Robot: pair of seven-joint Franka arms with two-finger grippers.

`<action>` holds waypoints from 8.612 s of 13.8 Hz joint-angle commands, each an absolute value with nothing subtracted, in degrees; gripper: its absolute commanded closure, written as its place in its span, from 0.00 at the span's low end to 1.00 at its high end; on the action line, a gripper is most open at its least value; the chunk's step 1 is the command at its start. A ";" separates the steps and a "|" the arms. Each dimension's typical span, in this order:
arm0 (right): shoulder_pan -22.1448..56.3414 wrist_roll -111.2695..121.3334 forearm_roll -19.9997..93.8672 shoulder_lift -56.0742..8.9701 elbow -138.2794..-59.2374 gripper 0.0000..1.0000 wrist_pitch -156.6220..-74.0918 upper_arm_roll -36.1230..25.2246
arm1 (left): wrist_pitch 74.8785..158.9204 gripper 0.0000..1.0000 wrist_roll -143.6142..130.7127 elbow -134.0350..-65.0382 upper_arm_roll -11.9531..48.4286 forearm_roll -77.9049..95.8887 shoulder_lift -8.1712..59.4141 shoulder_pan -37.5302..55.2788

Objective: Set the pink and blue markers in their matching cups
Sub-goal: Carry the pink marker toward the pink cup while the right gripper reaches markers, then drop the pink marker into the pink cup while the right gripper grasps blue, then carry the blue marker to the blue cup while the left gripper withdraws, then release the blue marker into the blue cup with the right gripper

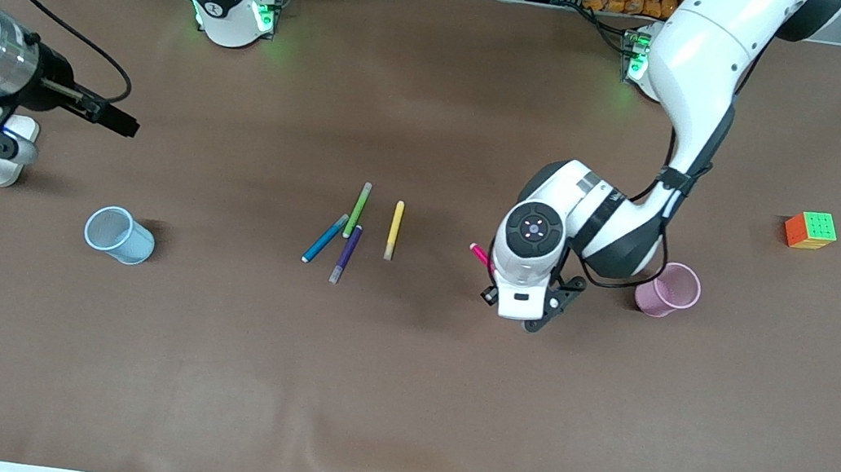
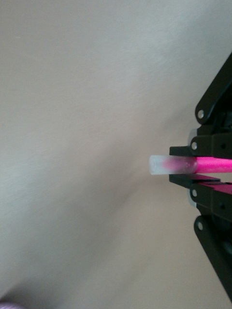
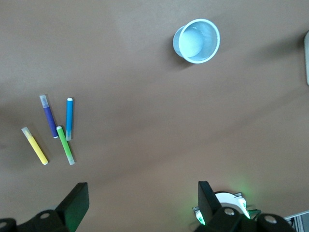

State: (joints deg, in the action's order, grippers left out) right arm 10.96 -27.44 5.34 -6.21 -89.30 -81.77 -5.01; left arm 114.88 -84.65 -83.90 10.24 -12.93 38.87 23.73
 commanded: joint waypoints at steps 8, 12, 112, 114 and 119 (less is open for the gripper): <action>12.12 -30.84 11.33 -16.77 -89.56 0.00 -88.57 -5.19 | 105.22 1.00 -84.64 -87.89 10.28 -28.90 33.14 17.76; 15.37 -31.82 13.53 -21.27 -91.48 0.00 -94.03 -5.27 | 98.45 1.00 -85.08 -88.85 10.28 -35.84 31.20 16.17; 5.62 -22.68 -18.98 -22.76 -110.31 0.29 -139.48 -10.02 | 87.63 0.00 -6.68 -93.60 -0.88 0.09 -6.59 6.42; 4.75 -22.06 -18.98 -23.20 -109.17 0.07 -139.48 -9.93 | 87.63 0.00 -6.68 -93.69 -0.97 0.09 -6.68 6.42; 4.57 -21.80 -18.20 -23.47 -101.64 0.00 -129.69 -9.58 | 87.54 0.00 -6.42 -93.52 -0.88 0.09 -6.68 6.33</action>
State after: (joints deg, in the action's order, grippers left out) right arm 5.54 -22.12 -17.37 -24.38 -106.07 -136.70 -10.78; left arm 87.92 -7.07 -94.32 -0.84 -0.65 -6.48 6.36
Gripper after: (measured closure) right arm 0.000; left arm 0.000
